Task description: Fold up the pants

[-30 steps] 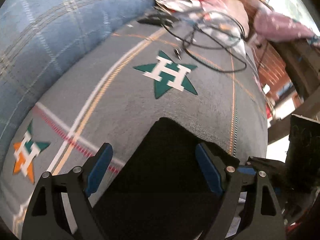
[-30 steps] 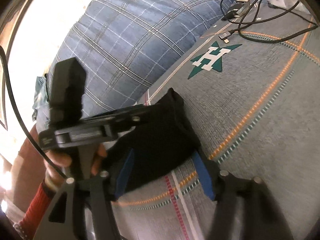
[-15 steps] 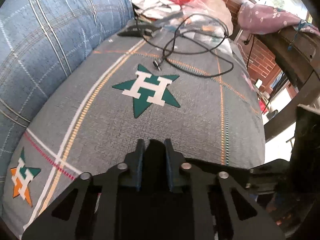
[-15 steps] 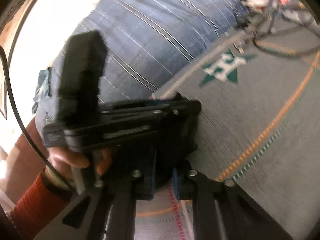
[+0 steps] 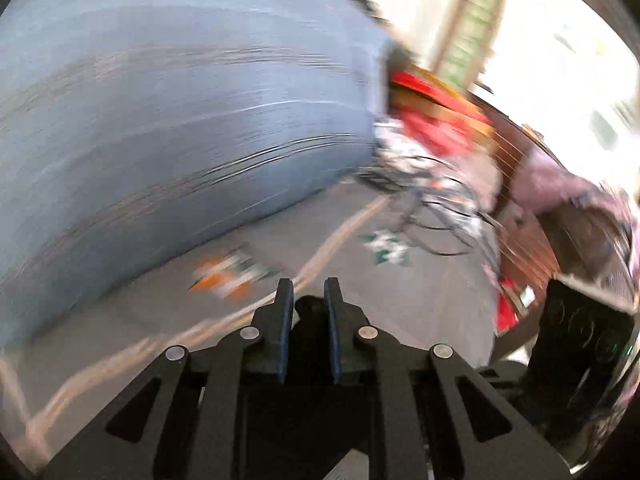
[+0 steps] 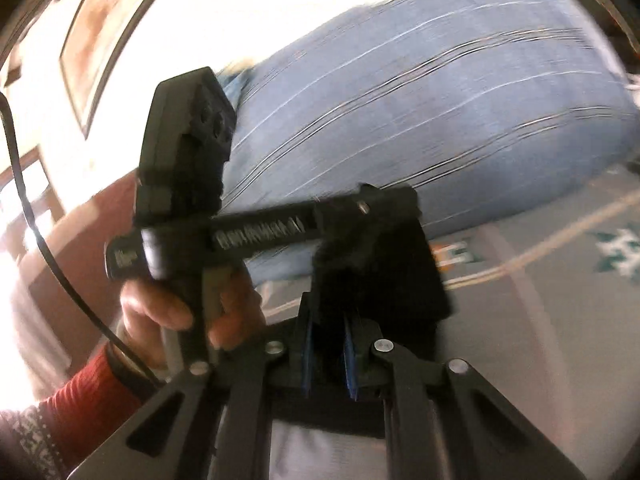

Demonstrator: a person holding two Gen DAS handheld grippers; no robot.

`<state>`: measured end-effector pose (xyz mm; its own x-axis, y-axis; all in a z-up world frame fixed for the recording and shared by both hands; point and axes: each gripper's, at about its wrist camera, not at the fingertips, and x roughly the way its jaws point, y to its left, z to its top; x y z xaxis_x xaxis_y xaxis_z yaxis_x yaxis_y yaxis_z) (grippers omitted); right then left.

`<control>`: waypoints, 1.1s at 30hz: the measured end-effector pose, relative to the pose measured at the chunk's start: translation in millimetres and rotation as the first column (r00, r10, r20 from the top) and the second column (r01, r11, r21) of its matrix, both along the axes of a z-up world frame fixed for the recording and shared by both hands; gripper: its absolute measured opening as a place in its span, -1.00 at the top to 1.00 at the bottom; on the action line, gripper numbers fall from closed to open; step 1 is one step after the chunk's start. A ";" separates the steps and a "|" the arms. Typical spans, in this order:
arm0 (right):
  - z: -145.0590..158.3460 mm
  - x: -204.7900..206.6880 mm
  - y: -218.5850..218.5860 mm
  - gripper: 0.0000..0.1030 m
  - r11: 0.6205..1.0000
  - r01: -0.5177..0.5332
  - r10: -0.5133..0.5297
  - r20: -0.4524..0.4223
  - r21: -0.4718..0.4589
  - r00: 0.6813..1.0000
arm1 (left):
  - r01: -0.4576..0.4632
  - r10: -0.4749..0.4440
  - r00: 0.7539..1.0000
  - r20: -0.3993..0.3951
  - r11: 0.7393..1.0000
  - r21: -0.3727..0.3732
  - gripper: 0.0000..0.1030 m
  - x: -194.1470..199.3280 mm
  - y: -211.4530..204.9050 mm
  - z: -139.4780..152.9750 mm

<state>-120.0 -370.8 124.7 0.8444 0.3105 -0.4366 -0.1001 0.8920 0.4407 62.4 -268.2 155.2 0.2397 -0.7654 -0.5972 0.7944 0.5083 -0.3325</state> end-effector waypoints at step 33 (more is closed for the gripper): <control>-75.7 73.6 6.3 0.52 0.994 -0.026 -0.001 -0.246 -0.107 0.969 | -0.433 0.444 0.892 -0.084 0.893 0.120 -0.25 -35.0 107.6 -117.3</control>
<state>-46.3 -364.6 49.0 0.7038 0.2593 -0.6614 -0.0122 0.9353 0.3536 27.4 -160.6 37.9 0.4684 -0.5351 -0.7030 0.4462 0.8301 -0.3345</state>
